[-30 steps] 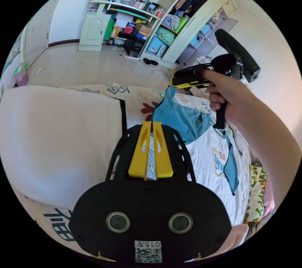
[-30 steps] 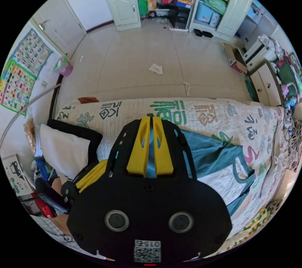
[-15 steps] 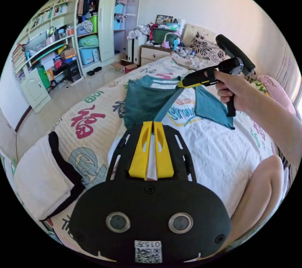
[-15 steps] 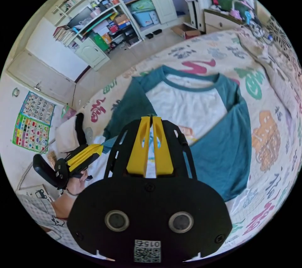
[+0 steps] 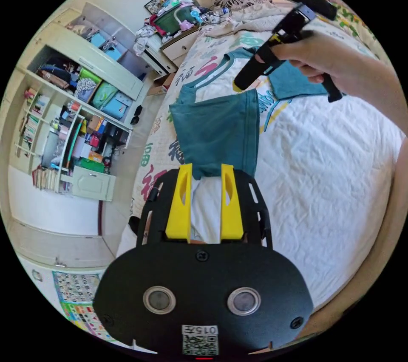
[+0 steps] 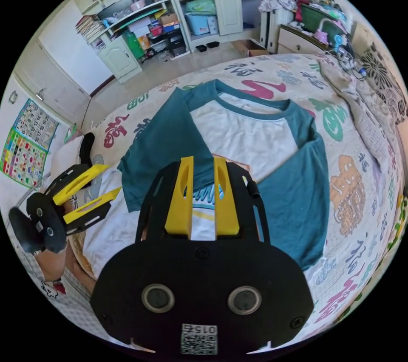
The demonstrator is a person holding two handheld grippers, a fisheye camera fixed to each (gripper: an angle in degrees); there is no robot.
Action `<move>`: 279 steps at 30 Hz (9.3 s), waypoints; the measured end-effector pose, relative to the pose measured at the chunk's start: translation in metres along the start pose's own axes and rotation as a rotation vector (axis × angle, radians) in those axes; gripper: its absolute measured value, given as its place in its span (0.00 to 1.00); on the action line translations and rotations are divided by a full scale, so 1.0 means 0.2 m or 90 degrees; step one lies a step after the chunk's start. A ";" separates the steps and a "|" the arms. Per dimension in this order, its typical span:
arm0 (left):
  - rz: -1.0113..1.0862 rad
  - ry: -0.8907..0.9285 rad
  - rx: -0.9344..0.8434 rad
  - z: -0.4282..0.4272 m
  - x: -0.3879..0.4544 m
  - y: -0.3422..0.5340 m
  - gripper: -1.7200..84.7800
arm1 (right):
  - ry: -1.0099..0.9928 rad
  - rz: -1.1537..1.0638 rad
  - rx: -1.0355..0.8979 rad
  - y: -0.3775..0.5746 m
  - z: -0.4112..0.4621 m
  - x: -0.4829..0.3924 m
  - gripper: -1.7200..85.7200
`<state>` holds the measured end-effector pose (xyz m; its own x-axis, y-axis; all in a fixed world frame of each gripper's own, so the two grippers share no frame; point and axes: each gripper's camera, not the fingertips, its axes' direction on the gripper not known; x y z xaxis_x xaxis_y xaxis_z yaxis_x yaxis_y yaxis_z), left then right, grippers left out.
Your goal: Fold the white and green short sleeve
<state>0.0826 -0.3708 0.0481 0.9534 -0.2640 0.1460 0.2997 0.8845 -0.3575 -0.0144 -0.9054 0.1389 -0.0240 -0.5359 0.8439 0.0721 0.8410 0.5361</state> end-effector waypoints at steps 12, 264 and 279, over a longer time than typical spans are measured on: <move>0.093 -0.065 -0.011 0.03 0.28 -0.11 0.04 | 0.055 -0.064 -0.067 0.05 -0.06 0.01 0.05; -0.264 0.604 0.061 0.13 -0.63 0.43 0.16 | -0.367 0.223 -0.111 0.83 -0.98 1.61 0.17; -0.380 0.724 0.084 0.52 -0.88 0.35 0.02 | -0.449 0.191 -0.042 0.83 -1.09 1.59 0.07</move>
<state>-0.0670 -0.2225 0.0942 0.1868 -0.7494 -0.6352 0.7437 0.5303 -0.4071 0.2069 -0.9518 0.4920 -0.6229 -0.0935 0.7767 0.2343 0.9250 0.2992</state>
